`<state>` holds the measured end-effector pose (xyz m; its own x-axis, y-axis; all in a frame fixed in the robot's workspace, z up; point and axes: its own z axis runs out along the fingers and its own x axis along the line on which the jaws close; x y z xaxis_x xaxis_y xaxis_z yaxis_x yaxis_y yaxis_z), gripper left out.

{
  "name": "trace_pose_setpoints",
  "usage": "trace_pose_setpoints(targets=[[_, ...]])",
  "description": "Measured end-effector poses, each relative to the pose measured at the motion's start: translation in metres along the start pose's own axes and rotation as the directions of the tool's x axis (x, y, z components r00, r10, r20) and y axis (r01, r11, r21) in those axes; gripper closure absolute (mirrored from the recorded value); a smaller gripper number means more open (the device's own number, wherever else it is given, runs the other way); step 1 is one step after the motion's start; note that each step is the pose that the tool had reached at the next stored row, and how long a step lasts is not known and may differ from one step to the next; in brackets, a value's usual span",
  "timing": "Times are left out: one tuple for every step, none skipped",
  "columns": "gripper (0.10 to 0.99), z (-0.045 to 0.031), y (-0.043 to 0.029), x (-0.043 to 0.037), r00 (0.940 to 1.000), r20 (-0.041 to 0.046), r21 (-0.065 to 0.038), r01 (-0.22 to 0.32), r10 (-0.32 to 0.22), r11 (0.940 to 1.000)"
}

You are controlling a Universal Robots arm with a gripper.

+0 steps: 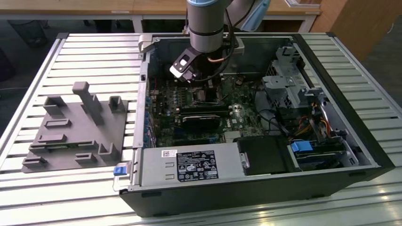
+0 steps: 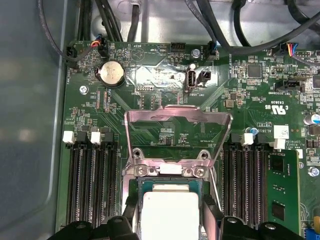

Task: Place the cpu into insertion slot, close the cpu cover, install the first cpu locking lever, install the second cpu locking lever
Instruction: 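Place the cpu into insertion slot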

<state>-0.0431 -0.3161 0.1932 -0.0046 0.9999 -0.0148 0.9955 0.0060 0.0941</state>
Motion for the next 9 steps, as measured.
trace_pose_setpoints(targets=[[0.471,0.0,0.0,0.0,1.0,0.0,0.0,0.0,0.0,1.0],[0.471,0.0,0.0,0.0,1.0,-0.0002,0.0,0.0,0.0,1.0],[0.471,0.0,0.0,0.0,1.0,-0.0004,0.0,0.0,0.0,1.0],[0.471,0.0,0.0,0.0,1.0,-0.0005,0.0,0.0,0.0,1.0],[0.471,0.0,0.0,0.0,1.0,-0.0006,0.0,0.0,0.0,1.0],[0.471,-0.0005,0.0,-0.0001,1.0,-0.0005,0.0,0.0,0.0,1.0],[0.471,-0.0019,0.0001,-0.0001,1.0,-0.0005,0.0,0.0,0.0,1.0],[0.471,-0.0038,0.0003,-0.0001,1.0,-0.0005,0.0,0.0,0.0,1.0],[0.471,-0.0063,0.0006,-0.0001,1.0,-0.0007,0.0,0.0,0.0,1.0]])
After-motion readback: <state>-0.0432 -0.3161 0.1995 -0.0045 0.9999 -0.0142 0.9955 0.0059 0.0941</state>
